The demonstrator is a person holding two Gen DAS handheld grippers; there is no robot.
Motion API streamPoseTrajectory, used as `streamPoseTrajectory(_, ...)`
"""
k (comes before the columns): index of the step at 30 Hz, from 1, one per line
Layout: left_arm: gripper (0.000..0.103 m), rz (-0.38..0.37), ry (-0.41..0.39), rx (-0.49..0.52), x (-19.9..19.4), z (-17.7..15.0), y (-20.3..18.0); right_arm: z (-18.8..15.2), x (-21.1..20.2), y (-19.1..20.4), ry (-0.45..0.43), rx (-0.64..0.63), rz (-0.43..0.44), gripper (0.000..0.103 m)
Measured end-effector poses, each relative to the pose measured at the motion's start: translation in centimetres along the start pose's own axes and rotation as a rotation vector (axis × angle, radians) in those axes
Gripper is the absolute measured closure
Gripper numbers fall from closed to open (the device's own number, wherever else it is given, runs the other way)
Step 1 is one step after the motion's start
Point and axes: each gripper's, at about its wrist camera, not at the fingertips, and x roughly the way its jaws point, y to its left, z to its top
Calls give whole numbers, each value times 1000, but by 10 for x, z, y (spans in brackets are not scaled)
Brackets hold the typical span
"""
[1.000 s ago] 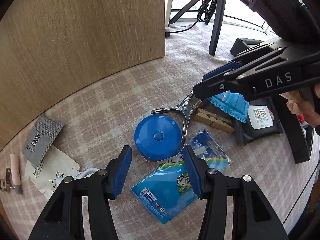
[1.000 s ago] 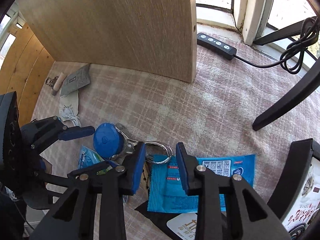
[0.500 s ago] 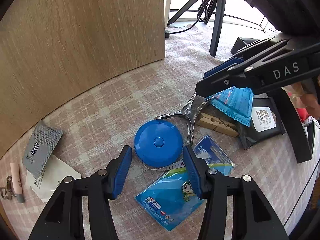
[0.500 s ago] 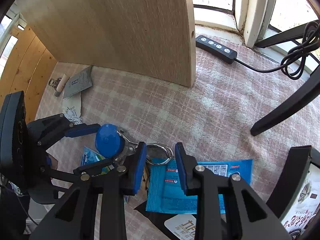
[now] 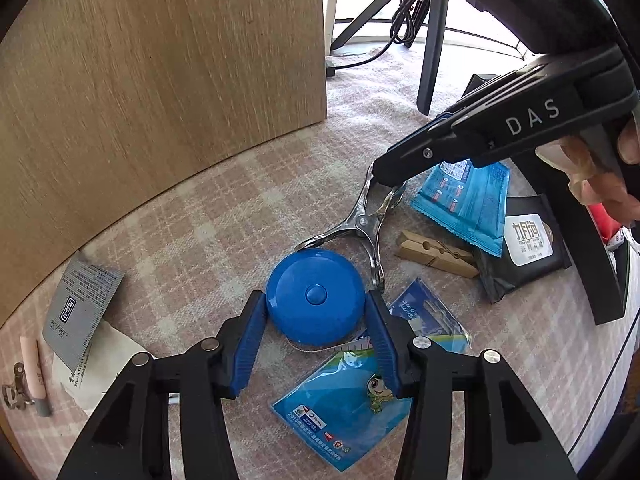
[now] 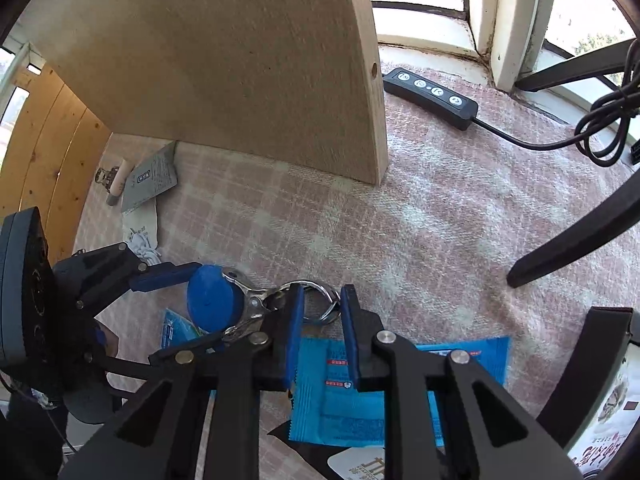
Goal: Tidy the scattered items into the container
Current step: 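Grasp the silver metal clamp with the right tool while the left tool grasps the blue tape measure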
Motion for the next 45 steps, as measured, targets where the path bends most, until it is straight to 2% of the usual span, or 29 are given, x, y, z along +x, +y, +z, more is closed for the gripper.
streamPoseTrajectory(8,56,0,-8,3,0,-1,0,2,-8,-7,-33,31,21,89)
streamPoseTrajectory(12,56,6,-21,-10,-2,-2,3,0,-16,-2,-60,7,2,90)
streamPoseTrajectory(21,56,8,-92,-27,-25,-2,3,-13,-40,3,-143,-2,12,93)
streamPoseTrajectory(22,56,9,-98,-27,-28,-3,2,-15,-45,4,-157,-9,8,95)
streamPoseTrajectory(23,56,10,-106,-31,-32,-4,2,-17,-50,5,-169,-14,6,103)
streamPoseTrajectory(25,56,7,-120,-33,-38,-5,1,-21,-62,4,-192,-11,18,103)
streamPoseTrajectory(28,56,17,-123,-21,-36,-7,-4,-23,-68,3,-193,-28,18,103)
streamPoseTrajectory(31,56,10,-113,-21,-41,-10,-5,-20,-60,11,-158,-97,15,102)
streamPoseTrajectory(33,56,12,-110,-17,-42,-10,-7,-18,-48,23,-122,-189,-25,86)
streamPoseTrajectory(34,56,13,-109,-15,-43,-9,-7,-17,-41,29,-100,-241,-65,68)
streamPoseTrajectory(35,56,13,-108,-16,-43,-9,-7,-17,-33,36,-90,-293,-117,55)
streamPoseTrajectory(37,56,12,-106,-21,-44,-9,-6,-16,-18,45,-85,-390,-206,53)
streamPoseTrajectory(38,56,9,-104,-24,-44,-9,-5,-15,-11,48,-75,-426,-222,53)
streamPoseTrajectory(45,56,-10,-98,-75,-35,-9,6,-4,22,52,-12,-475,-183,50)
